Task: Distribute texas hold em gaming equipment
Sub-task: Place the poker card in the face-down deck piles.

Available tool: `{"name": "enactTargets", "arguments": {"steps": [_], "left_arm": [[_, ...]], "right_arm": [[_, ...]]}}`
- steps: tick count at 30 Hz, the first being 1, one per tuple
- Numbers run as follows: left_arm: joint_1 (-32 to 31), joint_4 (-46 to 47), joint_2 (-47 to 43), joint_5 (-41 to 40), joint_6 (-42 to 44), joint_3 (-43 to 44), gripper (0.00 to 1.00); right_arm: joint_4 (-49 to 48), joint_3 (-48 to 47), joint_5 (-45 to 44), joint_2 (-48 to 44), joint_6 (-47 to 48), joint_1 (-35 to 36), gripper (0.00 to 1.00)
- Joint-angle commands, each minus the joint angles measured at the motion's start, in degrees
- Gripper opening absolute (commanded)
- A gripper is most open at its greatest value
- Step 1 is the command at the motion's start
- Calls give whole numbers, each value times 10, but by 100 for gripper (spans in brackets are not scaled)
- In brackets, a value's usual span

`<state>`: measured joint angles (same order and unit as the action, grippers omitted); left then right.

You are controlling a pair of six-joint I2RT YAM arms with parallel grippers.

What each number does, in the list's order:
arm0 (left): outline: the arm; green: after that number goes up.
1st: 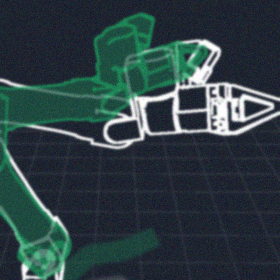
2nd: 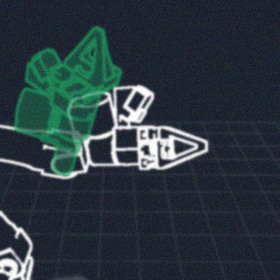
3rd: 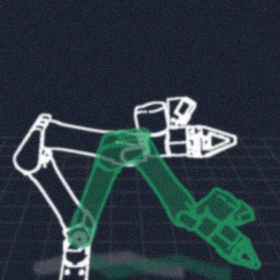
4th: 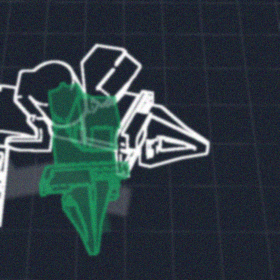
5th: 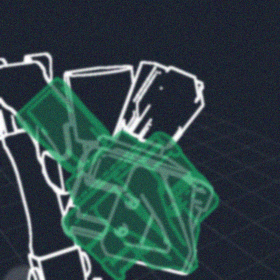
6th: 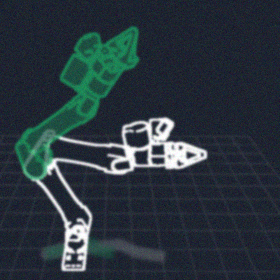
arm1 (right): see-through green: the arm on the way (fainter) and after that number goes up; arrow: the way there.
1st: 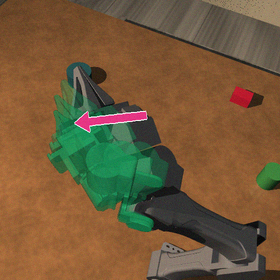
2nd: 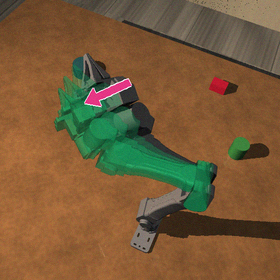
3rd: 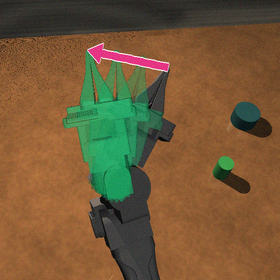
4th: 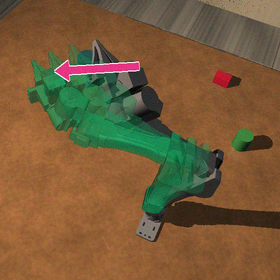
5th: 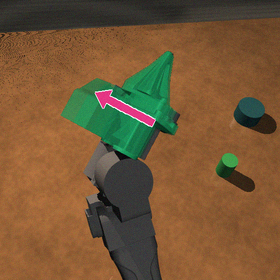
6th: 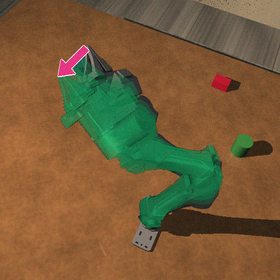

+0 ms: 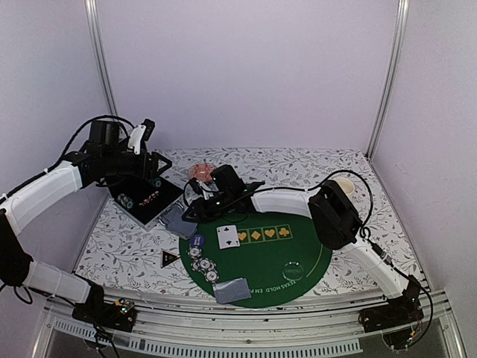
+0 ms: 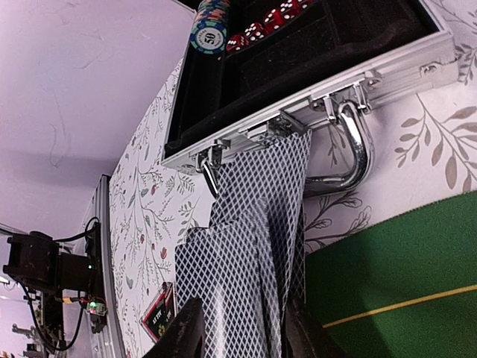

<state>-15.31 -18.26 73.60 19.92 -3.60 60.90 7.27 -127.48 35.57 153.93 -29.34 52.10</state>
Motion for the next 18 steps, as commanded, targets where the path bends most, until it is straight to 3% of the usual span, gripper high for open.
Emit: {"name": "enactTargets", "arguments": {"steps": [1, 8, 18], "left_arm": [[6, -17, -13, 3, 40, 1, 70], [6, 7, -28, 11, 110, -20, 79], [-27, 40, -27, 69, 285, -72, 98]], "right_arm": [[22, -16, -25, -29, 28, 2, 45], [39, -12, -39, -76, 66, 3, 61], [38, 51, -24, -162, 97, -11, 72]]}}
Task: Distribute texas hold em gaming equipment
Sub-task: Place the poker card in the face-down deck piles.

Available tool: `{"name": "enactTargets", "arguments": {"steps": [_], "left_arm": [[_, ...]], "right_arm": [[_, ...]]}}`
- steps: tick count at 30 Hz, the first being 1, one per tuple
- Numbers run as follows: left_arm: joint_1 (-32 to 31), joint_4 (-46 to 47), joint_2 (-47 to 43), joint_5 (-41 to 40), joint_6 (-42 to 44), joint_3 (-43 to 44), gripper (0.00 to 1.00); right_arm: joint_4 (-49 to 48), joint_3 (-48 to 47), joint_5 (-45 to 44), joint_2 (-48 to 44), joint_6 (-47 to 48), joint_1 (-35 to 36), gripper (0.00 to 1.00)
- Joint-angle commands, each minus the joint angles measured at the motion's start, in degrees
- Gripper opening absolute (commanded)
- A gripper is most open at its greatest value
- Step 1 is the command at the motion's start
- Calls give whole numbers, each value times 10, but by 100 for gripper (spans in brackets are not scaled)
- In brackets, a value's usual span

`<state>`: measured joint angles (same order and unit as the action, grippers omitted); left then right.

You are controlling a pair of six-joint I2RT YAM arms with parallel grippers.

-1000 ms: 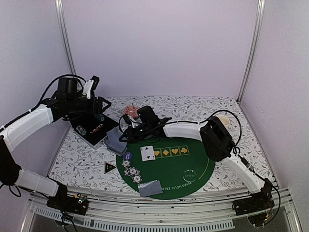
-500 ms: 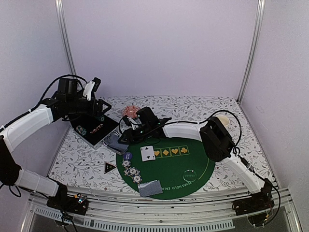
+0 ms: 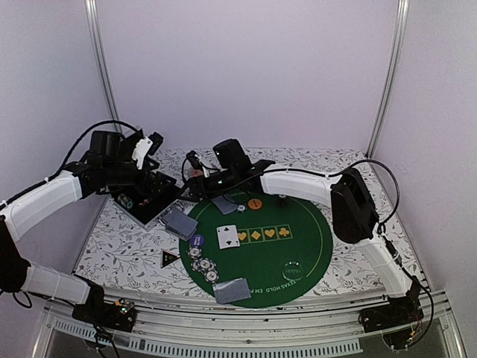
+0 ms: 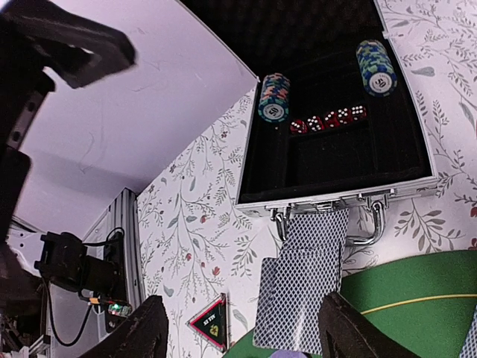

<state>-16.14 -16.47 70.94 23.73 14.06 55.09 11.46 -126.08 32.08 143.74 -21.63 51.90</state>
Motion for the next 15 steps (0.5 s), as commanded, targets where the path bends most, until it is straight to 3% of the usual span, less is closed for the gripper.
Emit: {"name": "enactTargets", "arguments": {"steps": [1, 5, 8, 12, 15], "left_arm": [[-27, 16, 2, 33, 143, -12, 98], [-51, -39, 18, 45, 334, 3, 98], [-54, -60, 53, 9, 450, 10, 98], [-53, -164, 136, -20, 527, 58, 98], [-57, -205, 182, -24, 534, 78, 98]], "right_arm": [[-5, 52, 12, -74, 21, -14, 72], [-20, 152, -2, -155, 34, -30, 76], [-56, 256, -10, -220, 46, -44, 80], [-109, 385, -25, -293, 45, -58, 85], [-125, 440, -25, -318, 45, -62, 87]]}}
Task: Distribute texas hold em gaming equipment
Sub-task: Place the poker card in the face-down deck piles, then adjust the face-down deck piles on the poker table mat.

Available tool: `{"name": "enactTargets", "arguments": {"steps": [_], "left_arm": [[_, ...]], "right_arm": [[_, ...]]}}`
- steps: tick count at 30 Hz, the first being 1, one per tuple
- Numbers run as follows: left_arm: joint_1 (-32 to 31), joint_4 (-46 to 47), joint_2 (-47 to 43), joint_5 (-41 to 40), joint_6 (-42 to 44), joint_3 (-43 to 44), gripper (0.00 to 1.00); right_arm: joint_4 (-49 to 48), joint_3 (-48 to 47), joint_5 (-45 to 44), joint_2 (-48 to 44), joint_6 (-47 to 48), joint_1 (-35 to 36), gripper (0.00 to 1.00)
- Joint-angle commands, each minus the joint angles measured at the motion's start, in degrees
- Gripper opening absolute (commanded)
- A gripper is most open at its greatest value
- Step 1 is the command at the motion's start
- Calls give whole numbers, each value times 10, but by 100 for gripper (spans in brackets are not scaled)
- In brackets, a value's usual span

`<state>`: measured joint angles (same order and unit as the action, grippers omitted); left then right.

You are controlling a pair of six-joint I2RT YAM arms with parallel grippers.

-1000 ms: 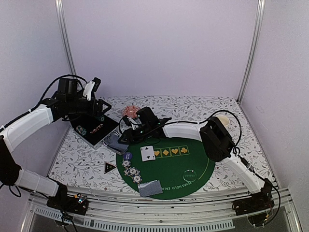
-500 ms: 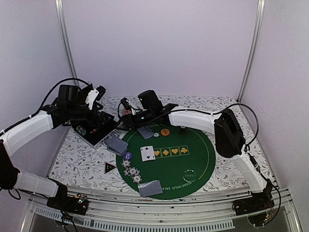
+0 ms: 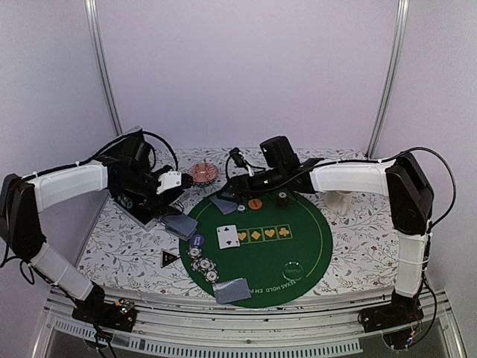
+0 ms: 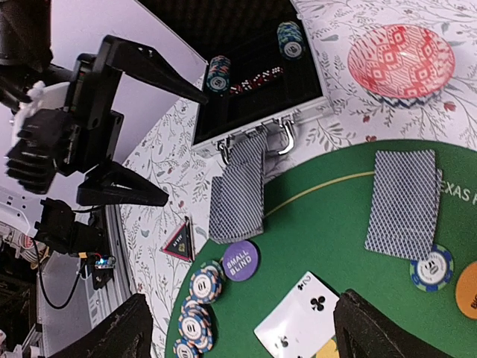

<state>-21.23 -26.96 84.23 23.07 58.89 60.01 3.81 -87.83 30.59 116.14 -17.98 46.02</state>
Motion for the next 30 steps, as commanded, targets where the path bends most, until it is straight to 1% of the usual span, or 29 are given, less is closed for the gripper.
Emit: {"name": "enactTargets", "arguments": {"steps": [1, 5, 11, 15, 19, 22, 30], "left_arm": [[-8, -103, 62, -23, 87, 34, 98], [-16, -119, 100, -59, 100, 46, 98], [-18, -162, 148, -43, 90, 74, 98], [-26, -135, 167, -79, 93, 68, 98], [-31, -133, 187, -82, 95, 79, 98], [-32, -111, 194, -99, 94, 74, 98], [-33, -100, 201, -98, 92, 74, 98]], "right_arm": [[-50, 67, -8, -45, 9, -3, 87], [-50, 86, 3, -47, 16, -4, 89], [-53, 99, 8, -44, 21, -3, 90], [-55, 105, 9, -42, 24, -5, 91], [-54, 102, 16, -36, 24, -5, 91], [-54, 106, 17, -35, 25, -5, 91], [-56, 105, 30, -24, 23, -5, 91]]}}
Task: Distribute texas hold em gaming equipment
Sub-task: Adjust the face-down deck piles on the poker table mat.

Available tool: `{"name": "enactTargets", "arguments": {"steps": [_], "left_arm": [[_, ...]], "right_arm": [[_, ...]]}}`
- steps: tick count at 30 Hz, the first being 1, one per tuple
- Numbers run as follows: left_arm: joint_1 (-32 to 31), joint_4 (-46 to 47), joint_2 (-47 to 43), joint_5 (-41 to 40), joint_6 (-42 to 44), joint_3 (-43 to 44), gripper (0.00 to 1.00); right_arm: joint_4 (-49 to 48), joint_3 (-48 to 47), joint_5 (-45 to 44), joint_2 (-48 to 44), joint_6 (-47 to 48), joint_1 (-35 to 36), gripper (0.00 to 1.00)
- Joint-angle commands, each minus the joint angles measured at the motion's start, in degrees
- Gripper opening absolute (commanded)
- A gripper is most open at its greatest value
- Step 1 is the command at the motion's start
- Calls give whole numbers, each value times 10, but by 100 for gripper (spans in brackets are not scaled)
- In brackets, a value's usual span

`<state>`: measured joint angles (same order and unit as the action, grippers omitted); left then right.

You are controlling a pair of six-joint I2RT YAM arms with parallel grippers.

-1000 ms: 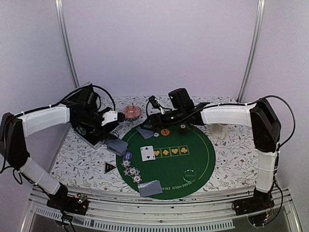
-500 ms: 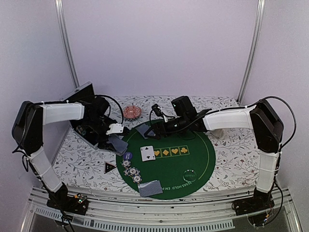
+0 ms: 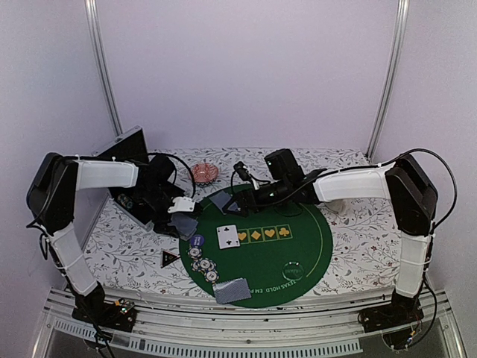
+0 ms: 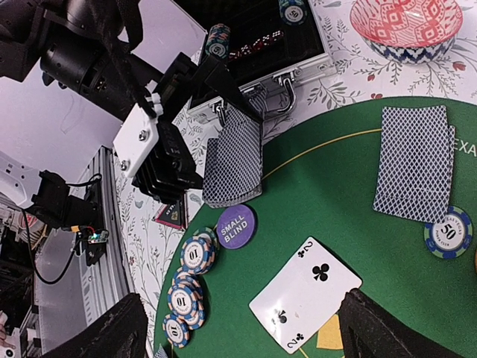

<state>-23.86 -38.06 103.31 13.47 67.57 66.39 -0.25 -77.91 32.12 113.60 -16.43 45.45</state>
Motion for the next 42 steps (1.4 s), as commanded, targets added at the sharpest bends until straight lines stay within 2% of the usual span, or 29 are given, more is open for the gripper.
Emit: {"name": "enactTargets", "arguments": {"steps": [1, 5, 14, 19, 23, 29, 31, 34, 37, 42], "left_arm": [[-7, 11, 14, -5, 7, 11, 98], [-10, 9, 30, -23, 6, 24, 98], [-12, -23, 59, -7, 1, 58, 98], [-14, -23, 25, -2, -9, 48, 98], [-20, -22, -23, -5, -9, 20, 98], [-23, -16, -89, 23, -41, -6, 98], [-22, 18, -113, 19, -98, -14, 98], [-13, 101, -134, -30, -283, -5, 98], [6, 107, -135, -46, -475, 12, 96], [11, 178, -161, -116, -693, -66, 85]], "right_arm": [[-16, 4, 17, 4, 7, 1, 91], [-15, 0, 27, 10, 7, 0, 91], [-13, -4, 36, 19, 4, 1, 91], [-28, -1, 32, 19, -11, 1, 90], [-57, -7, 16, 29, -64, 1, 82], [-135, -21, -11, 68, -166, 9, 60], [-159, -29, -34, 85, -203, 18, 58], [-172, -63, -46, 116, -228, 34, 55], [-173, -100, -53, 152, -248, 46, 51], [-180, -137, -63, 197, -285, 58, 49]]}}
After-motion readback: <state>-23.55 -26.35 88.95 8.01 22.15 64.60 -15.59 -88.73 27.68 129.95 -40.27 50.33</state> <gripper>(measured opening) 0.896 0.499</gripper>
